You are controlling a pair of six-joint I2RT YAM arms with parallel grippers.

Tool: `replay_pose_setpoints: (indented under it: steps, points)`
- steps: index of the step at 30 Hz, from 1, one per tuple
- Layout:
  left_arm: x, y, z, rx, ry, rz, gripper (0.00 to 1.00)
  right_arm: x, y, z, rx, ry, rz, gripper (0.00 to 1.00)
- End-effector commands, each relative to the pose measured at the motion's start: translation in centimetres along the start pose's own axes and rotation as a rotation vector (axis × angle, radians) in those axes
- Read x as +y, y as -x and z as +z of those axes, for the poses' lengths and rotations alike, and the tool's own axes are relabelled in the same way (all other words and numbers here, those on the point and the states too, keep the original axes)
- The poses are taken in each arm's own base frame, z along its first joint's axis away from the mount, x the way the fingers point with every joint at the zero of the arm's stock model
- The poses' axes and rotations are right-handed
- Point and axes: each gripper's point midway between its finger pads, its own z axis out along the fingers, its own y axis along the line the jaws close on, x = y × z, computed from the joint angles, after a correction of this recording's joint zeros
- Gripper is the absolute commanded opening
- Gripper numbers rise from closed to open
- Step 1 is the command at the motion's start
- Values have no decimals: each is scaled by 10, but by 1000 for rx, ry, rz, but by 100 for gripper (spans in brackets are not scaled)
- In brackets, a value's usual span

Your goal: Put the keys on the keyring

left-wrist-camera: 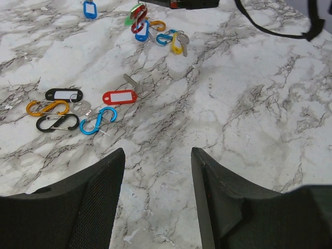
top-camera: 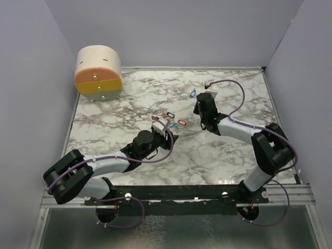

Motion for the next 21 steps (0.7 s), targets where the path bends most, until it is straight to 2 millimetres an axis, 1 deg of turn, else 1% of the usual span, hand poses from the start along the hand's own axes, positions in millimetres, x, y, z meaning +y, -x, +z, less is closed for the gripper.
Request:
replay_pose_setpoints:
  steps: [1, 4, 6, 9, 10, 13, 15, 16, 17, 20, 21]
  points:
    - [6, 8, -3, -33, 35, 4, 56, 14, 6, 36, -13, 28, -22, 1]
    - [11, 9, -7, -35, 62, 13, 56, 20, 5, 55, -9, 41, -44, 2]
    - [13, 10, -8, -35, 74, 17, 57, 27, 8, 61, -10, 59, -56, 11]
    - [17, 10, -11, -37, 94, 20, 59, 30, 11, 57, -26, 84, -51, 23]
    - [18, 11, -11, -40, 97, 21, 59, 30, 14, 54, -38, 94, -45, 25]
    - [19, 12, -10, -40, 104, 20, 59, 28, 19, 48, -57, 97, -38, 25]
    - [19, 11, -9, -39, 105, 16, 59, 26, 21, 49, -64, 86, -54, 28]
    - [19, 11, -9, -38, 109, 12, 59, 26, 24, 51, -65, 80, -61, 30]
    - [20, 11, -8, -38, 114, 5, 59, 24, 20, 56, -37, 65, -77, 36]
    - [22, 12, -9, -45, 133, -18, 61, 20, 15, 78, 62, 45, -63, 41]
    - [23, 13, -9, -50, 139, -26, 62, 18, 16, 87, 89, 46, -42, 42]
